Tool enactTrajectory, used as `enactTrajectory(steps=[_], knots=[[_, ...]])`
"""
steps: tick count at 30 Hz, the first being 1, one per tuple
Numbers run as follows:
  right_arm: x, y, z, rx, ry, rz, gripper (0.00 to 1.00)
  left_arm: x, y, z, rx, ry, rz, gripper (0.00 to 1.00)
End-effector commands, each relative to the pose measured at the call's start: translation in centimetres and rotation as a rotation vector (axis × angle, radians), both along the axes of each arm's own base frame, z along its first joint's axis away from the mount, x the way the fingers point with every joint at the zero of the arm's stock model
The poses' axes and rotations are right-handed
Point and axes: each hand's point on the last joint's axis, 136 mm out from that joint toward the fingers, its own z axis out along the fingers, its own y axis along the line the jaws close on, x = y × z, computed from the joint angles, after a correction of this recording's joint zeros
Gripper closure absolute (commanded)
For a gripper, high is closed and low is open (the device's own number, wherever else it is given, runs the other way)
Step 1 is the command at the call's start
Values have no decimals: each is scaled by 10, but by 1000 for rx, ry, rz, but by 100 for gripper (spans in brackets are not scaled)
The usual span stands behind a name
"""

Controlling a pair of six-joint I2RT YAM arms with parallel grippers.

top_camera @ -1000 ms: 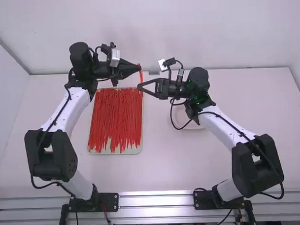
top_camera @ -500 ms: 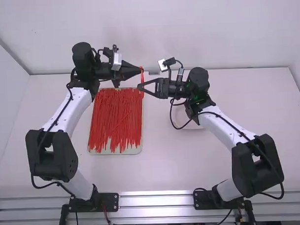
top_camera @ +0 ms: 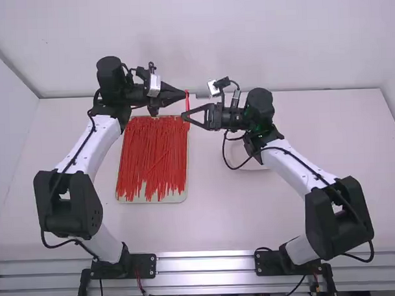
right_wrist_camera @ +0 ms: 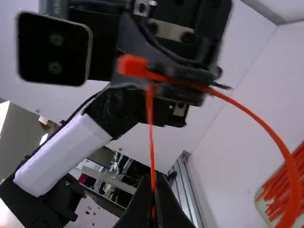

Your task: Fasten the cable tie

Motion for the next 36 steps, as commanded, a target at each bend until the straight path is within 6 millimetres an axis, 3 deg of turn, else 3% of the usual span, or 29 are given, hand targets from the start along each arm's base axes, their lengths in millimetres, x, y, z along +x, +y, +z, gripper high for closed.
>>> enactTrajectory(steps=[1,11,36], knots=[[3,0,-5,-13,21,-8,100,-4,-2,-2,-1,-15,-27,98],[-1,0,6,14,-53,8,100,-4,-4,-3,-1,-8,-28,98],[2,1,5,12,-40,-9,100,-5,-4,-12,0,12,-31,98]])
